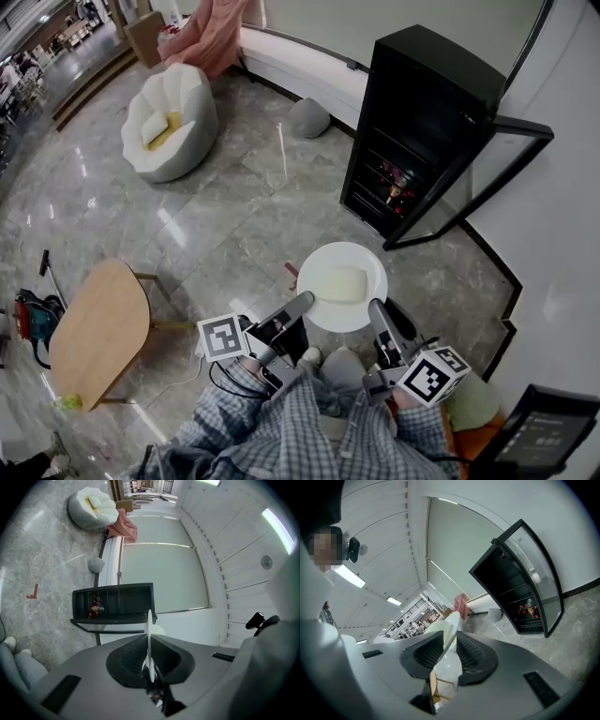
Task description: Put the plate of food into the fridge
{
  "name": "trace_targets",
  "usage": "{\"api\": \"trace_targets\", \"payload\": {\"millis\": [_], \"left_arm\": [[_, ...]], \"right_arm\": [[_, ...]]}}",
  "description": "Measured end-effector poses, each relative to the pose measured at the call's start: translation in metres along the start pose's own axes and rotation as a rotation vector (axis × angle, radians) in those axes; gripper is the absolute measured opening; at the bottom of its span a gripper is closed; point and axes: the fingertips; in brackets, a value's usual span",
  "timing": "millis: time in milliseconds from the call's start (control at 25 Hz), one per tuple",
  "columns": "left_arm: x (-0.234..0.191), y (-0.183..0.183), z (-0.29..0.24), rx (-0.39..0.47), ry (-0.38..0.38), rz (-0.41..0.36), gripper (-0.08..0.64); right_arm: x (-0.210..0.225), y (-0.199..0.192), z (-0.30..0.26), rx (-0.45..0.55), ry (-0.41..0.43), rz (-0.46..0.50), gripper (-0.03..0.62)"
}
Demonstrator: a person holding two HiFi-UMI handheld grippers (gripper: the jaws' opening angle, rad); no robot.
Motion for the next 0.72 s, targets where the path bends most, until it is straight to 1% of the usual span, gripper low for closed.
{"api": "trace_targets", "payload": {"millis": [240, 440, 560, 720], "left_arm": [[-0.0012, -0.0001, -0.0011, -0.007, 0.005, 0.008, 0.020], [0.0008, 0.0001, -0.0014, -0.011, 0.001, 0.001, 0.020], [0.0005, 0.0018, -0.0002, -0.006, 0.006, -0.013, 0.020], [0.0041, 0.0069, -0.0001, 0.014, 0.001, -0.005, 0.020]], "right_arm": [[0.0008, 0.0008, 0.0004, 0.002, -0.012, -0.006, 0.092], [0.0005, 0.0005, -0.0001, 0.007, -0.003, -0.016, 0.089], [0.0010, 0.0001, -0.0021, 0.006, 0.006, -0.019, 0.089], [-0.0018, 0.0035, -0.0089, -0.006, 0.019, -0.015, 0.089]]}}
Point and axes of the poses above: the fingertips, and each gripper's own axes: z backward along the fingers, x to its right, y out of its top, and after that the axes turned 1 degree about -y, right-handed
